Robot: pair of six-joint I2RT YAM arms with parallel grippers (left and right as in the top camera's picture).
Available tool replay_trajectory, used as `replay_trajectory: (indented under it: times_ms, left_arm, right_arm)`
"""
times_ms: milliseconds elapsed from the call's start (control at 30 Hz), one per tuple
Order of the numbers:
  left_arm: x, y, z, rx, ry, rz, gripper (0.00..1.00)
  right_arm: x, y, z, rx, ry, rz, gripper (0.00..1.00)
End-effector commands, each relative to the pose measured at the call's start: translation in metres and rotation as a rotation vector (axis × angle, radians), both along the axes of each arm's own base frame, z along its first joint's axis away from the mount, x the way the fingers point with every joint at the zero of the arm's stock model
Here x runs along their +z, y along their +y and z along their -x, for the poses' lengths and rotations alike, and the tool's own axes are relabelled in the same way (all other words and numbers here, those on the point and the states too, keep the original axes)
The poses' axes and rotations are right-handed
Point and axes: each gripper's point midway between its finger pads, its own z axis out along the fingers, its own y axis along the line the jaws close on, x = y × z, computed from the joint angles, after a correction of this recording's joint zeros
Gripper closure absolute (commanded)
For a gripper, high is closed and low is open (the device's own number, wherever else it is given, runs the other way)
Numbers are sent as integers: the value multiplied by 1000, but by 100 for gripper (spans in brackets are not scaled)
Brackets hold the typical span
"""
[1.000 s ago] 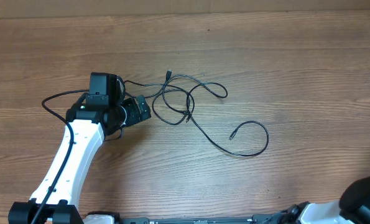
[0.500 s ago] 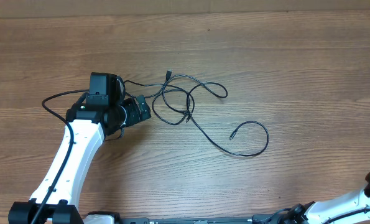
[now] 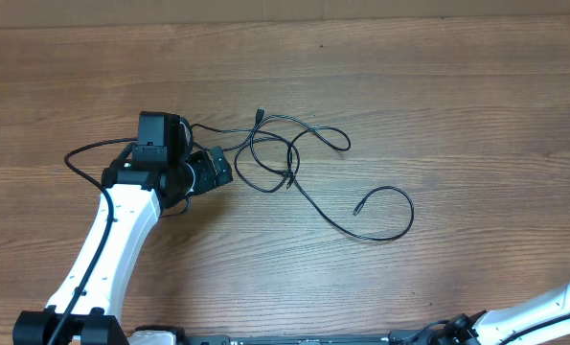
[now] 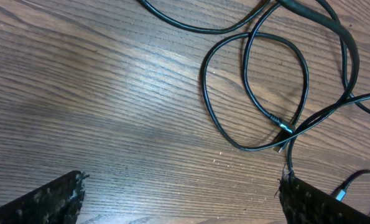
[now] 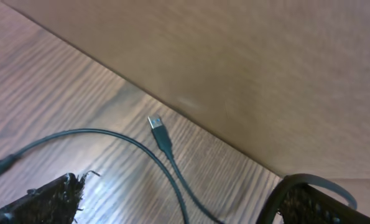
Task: Untangle cables
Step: 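Carry the cable with the right gripper to the top-right corner and release, then move the right gripper back to the cable pile beside the left gripper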
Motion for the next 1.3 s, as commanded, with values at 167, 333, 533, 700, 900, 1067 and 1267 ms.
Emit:
replay_trajectory:
  times_ms: [167,333,533,700,900,1067,1267]
  left_arm:
    - [3,0,-4,6,-9,1,1]
    - [3,0,-4,6,-9,1,0]
    - [3,0,-4,6,-9,1,1]
    - [3,0,-4,6,-9,1,1]
    - [3,0,-4,6,-9,1,1]
    - [3,0,-4,6,-9,1,0]
    - [3,0,-4,6,-9,1,1]
  right_arm:
    - [154,25,-27,4,-288,196,0]
    - [187,44,-20,-2,-307,230,0]
    - [152,54,11,-174,-233,98,0]
    - [141,81,-14,-55,-269,-19,0]
    - [144,136,-67,163,-339,-129,0]
    - [137,223,-121,417,-359,-278,0]
    - [126,363,-160,745,-315,-492,0]
